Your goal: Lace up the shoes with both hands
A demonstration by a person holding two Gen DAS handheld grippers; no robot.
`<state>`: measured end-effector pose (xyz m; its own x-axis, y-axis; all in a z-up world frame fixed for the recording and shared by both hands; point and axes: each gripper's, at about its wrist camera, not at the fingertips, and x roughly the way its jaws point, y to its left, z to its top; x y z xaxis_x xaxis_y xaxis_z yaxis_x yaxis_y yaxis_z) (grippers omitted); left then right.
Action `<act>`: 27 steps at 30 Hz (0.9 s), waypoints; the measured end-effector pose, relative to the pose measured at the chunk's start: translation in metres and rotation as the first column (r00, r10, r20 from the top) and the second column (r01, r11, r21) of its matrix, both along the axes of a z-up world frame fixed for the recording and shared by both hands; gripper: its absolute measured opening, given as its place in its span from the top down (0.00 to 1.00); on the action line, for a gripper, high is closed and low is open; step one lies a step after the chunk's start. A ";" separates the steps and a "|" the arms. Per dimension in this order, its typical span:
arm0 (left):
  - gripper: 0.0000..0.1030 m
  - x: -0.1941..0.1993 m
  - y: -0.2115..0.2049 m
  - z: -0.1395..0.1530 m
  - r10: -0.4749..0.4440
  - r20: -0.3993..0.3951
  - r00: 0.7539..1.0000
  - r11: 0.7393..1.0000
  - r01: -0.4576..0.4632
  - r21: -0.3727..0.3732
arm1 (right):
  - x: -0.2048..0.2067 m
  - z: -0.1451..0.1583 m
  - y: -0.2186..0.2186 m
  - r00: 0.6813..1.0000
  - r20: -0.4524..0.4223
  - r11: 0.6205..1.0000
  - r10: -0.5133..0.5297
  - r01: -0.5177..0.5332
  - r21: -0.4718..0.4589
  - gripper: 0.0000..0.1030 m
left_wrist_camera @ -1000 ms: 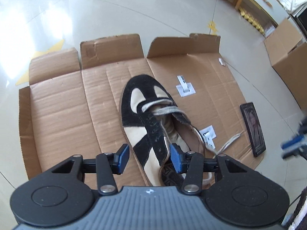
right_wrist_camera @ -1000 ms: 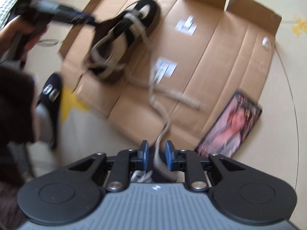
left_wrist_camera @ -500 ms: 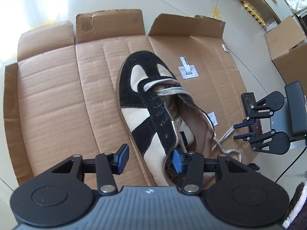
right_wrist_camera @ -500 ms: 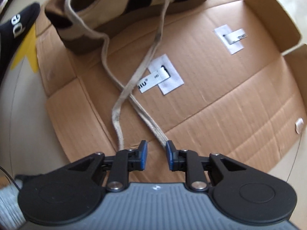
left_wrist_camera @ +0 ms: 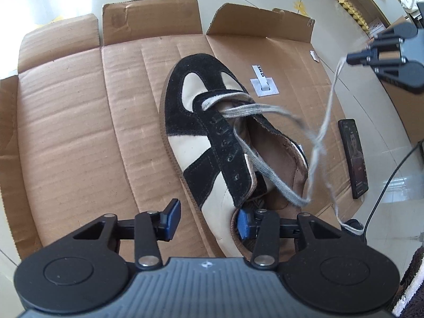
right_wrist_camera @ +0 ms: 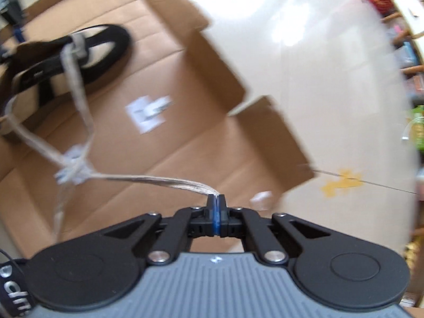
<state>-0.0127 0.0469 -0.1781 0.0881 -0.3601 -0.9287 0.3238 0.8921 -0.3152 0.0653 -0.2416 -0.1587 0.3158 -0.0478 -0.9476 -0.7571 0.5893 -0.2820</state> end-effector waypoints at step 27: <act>0.58 0.000 -0.002 0.016 0.005 0.015 1.000 0.999 -0.004 -0.034 | -0.134 0.005 0.152 0.819 -0.182 0.815 0.544 -0.465 0.346 0.97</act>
